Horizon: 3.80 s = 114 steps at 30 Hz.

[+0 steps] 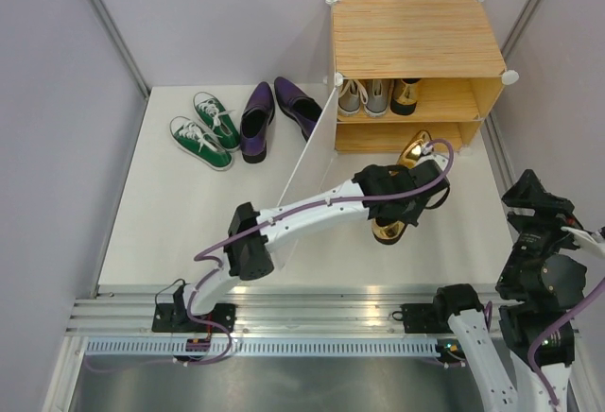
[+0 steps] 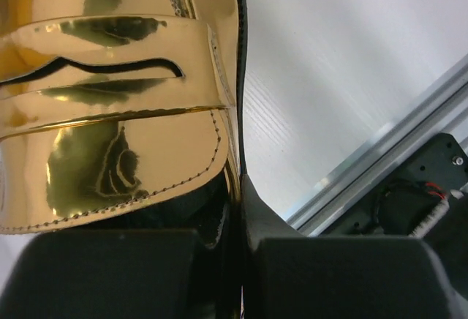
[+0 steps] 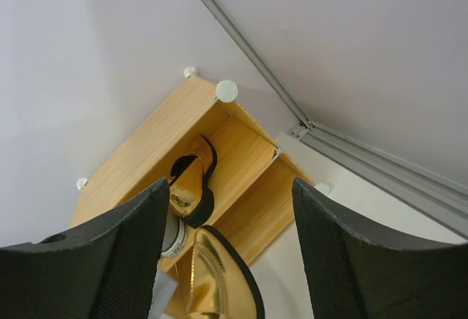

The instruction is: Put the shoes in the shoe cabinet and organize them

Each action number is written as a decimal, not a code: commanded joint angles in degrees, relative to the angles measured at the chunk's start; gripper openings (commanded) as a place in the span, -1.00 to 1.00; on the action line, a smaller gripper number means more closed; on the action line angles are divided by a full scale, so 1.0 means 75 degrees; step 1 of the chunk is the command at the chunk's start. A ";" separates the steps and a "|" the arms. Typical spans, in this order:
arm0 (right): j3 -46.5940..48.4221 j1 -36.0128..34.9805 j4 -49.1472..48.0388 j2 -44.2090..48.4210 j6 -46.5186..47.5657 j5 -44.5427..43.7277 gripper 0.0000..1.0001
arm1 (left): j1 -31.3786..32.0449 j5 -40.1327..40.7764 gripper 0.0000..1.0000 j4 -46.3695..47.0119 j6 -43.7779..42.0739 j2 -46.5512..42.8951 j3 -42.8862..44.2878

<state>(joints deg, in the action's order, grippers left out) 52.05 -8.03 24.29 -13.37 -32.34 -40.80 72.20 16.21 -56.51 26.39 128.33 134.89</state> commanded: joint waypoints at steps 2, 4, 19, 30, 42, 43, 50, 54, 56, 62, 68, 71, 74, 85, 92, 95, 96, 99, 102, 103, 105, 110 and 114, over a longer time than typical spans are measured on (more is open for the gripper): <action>-0.0412 -0.0007 0.0112 -0.0186 -0.0129 0.0212 0.45 | -0.0860 -0.1316 -0.95 0.1088 0.0980 0.0513 0.0027; -0.0518 0.0005 0.0124 -0.0198 -0.0153 0.0306 0.44 | -0.1095 -0.1655 -0.95 0.1218 0.1320 0.0783 -0.0032; -0.1175 0.0016 0.0112 -0.0433 -0.0294 0.0857 0.46 | -0.1413 -0.2126 0.18 0.1652 0.1649 0.0644 -0.0700; -0.1198 0.0016 0.0393 -0.0408 -0.0388 0.1395 0.64 | -0.1155 -0.2196 0.28 0.1617 0.0748 -0.1945 -0.1204; -0.2006 0.0004 0.0593 -0.1909 -0.1102 0.5029 0.96 | -0.1470 0.1796 0.41 0.1136 -0.1561 -0.5554 -0.2819; -0.2494 -0.0007 0.0407 -0.1991 -0.1450 0.5377 0.97 | -0.2480 0.1742 0.49 0.1160 -0.1643 -0.6206 -0.3958; -0.3014 -0.0731 -0.0086 -0.2587 -0.1700 0.5486 0.96 | -0.4551 0.1028 0.67 0.1697 -0.1282 -0.7570 -0.6088; -0.2980 -0.1716 -0.0321 -0.3536 -0.1630 0.4785 0.96 | -0.5243 0.0652 0.68 0.1978 -0.1081 -0.8086 -0.6980; -0.2863 -0.2405 -0.0333 -0.4039 -0.1676 0.4141 0.96 | -0.5291 0.0628 0.68 0.2179 -0.1116 -0.8216 -0.7530; -0.2932 -0.3884 -0.0286 -0.4263 -0.2286 0.2312 0.96 | -0.5409 0.0874 0.69 0.2706 -0.1199 -0.8509 -0.8504; -0.2769 -0.5184 -0.0602 -0.5469 -0.2719 0.1198 0.96 | -0.5409 0.1038 0.69 0.2976 -0.1316 -0.8989 -0.8797; -0.2570 -0.5537 -0.0685 -0.6067 -0.2953 0.0602 0.96 | -0.5409 0.1108 0.69 0.3035 -0.1351 -0.9048 -0.8950; -0.2499 -0.5609 -0.0685 -0.6443 -0.3292 0.0015 0.96 | -0.5409 0.0875 0.69 0.3070 -0.1304 -0.9107 -0.8962; -0.1960 -0.5550 -0.0930 -0.7885 -0.3411 -0.0491 0.96 | -0.5408 0.0628 0.69 0.3082 -0.1327 -0.9107 -0.8974; -0.2404 -0.5059 -0.1387 -0.8132 -0.3130 0.0072 0.87 | -0.5397 0.0546 0.69 0.3093 -0.1374 -0.9119 -0.8997; -0.2627 -0.4930 -0.1446 -0.8144 -0.3107 0.0177 0.86 | -0.5397 0.0488 0.69 0.3093 -0.1386 -0.9107 -0.8997; -0.2674 -0.4917 -0.1458 -0.8167 -0.3083 0.0271 0.86 | -0.5397 0.0464 0.69 0.3082 -0.1386 -0.9084 -0.8997; -0.2698 -0.4765 -0.1458 -0.8319 -0.2919 0.0447 0.86 | -0.5397 0.0417 0.69 0.3093 -0.1386 -0.9084 -0.8997; -0.2768 -0.4683 -0.1458 -0.8472 -0.2872 0.0553 0.86 | -0.5397 0.0300 0.69 0.3105 -0.1386 -0.9095 -0.8997; -0.2792 -0.4671 -0.1493 -0.8495 -0.2884 0.0564 0.84 | -0.5397 0.0277 0.69 0.3105 -0.1386 -0.9107 -0.8997; -0.2827 -0.4648 -0.1610 -0.8495 -0.2779 0.0670 0.79 | -0.5397 0.0288 0.69 0.3117 -0.1398 -0.9119 -0.9009; -0.2804 -0.4427 -0.1879 -0.8297 -0.2346 0.1019 0.69 | -0.5397 0.0218 0.69 0.3117 -0.1398 -0.9084 -0.9009; -0.2815 -0.3876 -0.2102 -0.8249 -0.1865 0.1827 0.63 | -0.5397 0.0218 0.69 0.3105 -0.1398 -0.9107 -0.9009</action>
<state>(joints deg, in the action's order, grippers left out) 31.51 -40.05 10.70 -76.20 -49.95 -30.96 31.88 18.90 -35.73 17.43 60.82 67.61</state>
